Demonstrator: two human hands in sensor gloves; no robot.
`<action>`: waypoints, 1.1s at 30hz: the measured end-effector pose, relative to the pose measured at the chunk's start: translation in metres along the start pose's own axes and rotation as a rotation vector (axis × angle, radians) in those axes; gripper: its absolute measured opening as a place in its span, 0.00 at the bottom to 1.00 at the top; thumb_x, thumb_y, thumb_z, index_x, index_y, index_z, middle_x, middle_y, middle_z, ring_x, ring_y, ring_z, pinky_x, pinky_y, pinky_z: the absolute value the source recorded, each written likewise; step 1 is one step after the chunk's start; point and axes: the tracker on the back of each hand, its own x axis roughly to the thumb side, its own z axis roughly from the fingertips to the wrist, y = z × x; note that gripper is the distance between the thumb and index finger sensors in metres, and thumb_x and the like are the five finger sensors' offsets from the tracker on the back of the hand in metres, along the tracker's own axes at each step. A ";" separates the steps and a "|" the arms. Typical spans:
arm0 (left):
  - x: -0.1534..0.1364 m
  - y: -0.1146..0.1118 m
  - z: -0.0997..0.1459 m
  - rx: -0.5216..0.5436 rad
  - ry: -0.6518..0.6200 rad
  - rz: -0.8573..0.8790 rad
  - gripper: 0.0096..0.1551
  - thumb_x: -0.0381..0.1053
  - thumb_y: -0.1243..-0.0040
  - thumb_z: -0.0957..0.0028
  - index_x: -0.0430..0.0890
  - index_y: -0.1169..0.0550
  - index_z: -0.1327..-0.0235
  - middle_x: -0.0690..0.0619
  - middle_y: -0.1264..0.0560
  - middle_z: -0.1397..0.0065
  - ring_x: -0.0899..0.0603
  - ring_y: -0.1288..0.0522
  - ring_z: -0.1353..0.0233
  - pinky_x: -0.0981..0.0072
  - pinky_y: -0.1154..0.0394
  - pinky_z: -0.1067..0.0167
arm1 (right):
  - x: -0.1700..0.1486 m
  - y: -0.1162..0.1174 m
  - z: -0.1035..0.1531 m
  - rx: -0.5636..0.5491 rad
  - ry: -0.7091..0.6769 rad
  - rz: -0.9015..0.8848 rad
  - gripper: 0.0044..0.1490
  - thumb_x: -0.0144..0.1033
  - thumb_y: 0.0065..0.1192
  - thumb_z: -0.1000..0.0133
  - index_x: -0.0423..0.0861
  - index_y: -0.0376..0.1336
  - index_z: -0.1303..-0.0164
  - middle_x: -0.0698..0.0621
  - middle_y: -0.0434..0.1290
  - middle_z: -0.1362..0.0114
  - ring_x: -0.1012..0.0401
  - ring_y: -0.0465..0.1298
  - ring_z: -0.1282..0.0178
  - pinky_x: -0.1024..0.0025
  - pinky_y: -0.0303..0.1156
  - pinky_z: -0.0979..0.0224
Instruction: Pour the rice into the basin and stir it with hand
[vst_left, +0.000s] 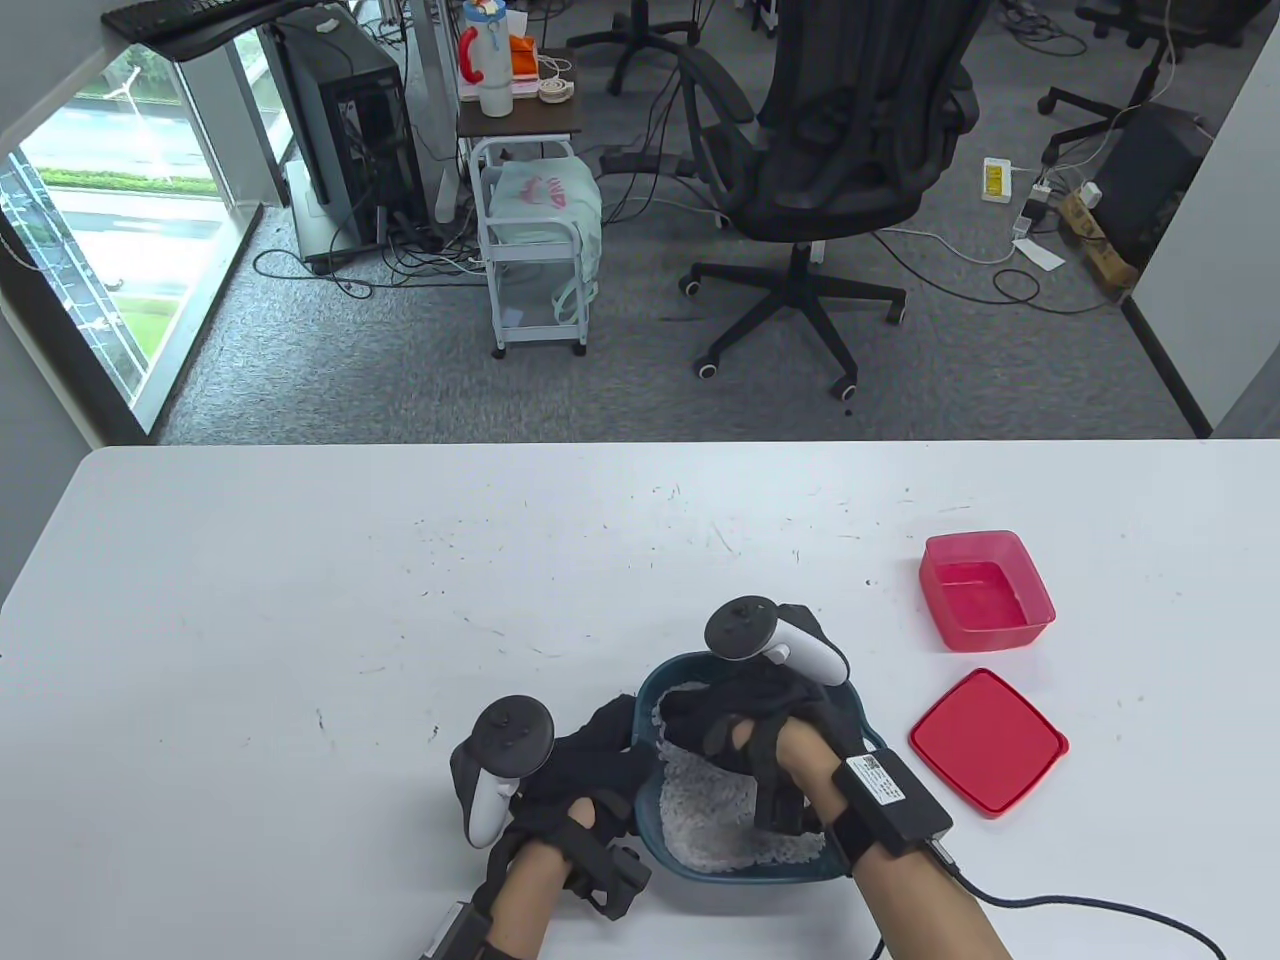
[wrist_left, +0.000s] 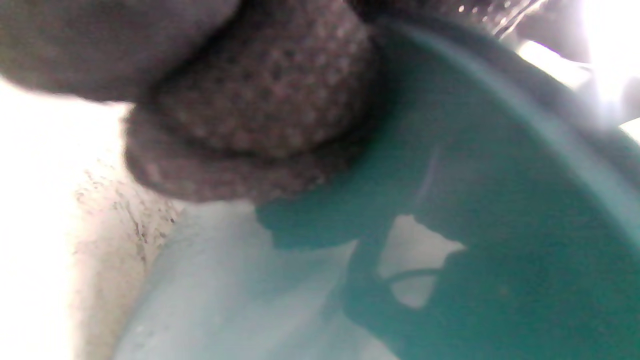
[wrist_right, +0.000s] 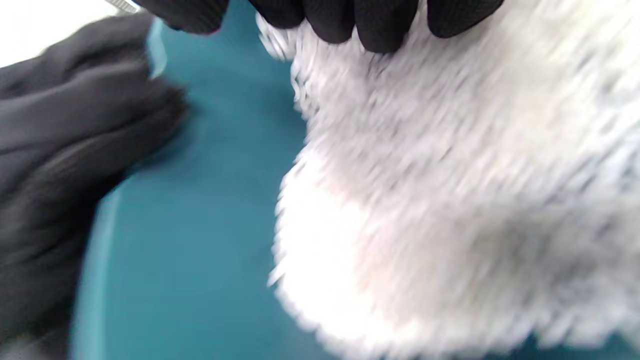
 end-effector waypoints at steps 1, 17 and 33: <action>0.000 0.000 0.000 0.001 0.001 0.002 0.40 0.46 0.31 0.52 0.30 0.30 0.29 0.26 0.25 0.33 0.48 0.10 0.80 0.66 0.12 0.85 | 0.000 -0.002 0.002 -0.031 0.038 0.056 0.40 0.45 0.59 0.56 0.39 0.62 0.34 0.36 0.67 0.30 0.39 0.71 0.34 0.35 0.65 0.37; 0.001 -0.001 0.002 0.048 0.021 -0.007 0.39 0.46 0.31 0.52 0.30 0.28 0.30 0.27 0.23 0.35 0.49 0.10 0.82 0.67 0.11 0.86 | -0.001 0.047 0.020 0.305 0.145 0.354 0.42 0.48 0.62 0.60 0.24 0.75 0.57 0.29 0.87 0.61 0.38 0.87 0.71 0.42 0.79 0.67; 0.001 0.000 0.002 0.029 -0.006 -0.018 0.39 0.46 0.31 0.52 0.30 0.28 0.30 0.27 0.23 0.35 0.49 0.10 0.81 0.66 0.12 0.85 | 0.002 0.009 0.000 0.016 -0.018 0.036 0.43 0.46 0.58 0.55 0.40 0.56 0.32 0.39 0.63 0.27 0.40 0.67 0.31 0.36 0.63 0.36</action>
